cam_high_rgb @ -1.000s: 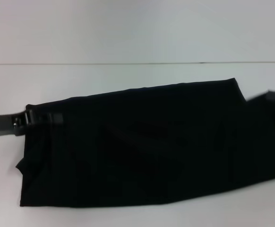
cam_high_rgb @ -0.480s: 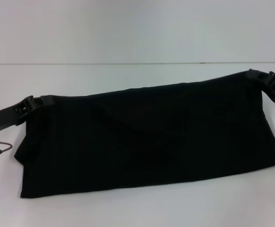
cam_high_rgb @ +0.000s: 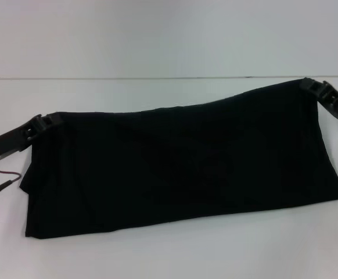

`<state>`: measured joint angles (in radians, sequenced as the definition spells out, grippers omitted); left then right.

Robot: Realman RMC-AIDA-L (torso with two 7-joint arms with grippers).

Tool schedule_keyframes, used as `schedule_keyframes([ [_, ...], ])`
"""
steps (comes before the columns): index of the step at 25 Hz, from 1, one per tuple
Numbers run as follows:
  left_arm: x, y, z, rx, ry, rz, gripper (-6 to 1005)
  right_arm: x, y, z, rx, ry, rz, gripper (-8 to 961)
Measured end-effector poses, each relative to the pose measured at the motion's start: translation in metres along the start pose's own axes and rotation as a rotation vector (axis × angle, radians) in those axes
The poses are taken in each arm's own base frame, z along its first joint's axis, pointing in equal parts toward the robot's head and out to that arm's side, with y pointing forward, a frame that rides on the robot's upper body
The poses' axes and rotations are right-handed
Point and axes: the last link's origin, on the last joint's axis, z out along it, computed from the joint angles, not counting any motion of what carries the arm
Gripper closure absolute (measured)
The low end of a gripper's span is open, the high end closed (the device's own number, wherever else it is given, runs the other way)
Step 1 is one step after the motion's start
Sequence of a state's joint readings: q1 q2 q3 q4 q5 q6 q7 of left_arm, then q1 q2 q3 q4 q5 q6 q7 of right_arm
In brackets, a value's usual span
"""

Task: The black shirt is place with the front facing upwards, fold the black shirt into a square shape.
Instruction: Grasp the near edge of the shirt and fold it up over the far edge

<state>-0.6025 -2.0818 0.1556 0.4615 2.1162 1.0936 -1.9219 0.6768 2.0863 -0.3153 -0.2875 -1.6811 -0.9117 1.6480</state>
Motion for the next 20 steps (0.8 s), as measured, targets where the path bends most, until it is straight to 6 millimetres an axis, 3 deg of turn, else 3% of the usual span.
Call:
schedule_keyframes([
  [20,0.0,0.01,0.032,0.083,0.105,0.041,946,-0.002,0.014,0.027,0.052,-0.039,-0.129,849],
])
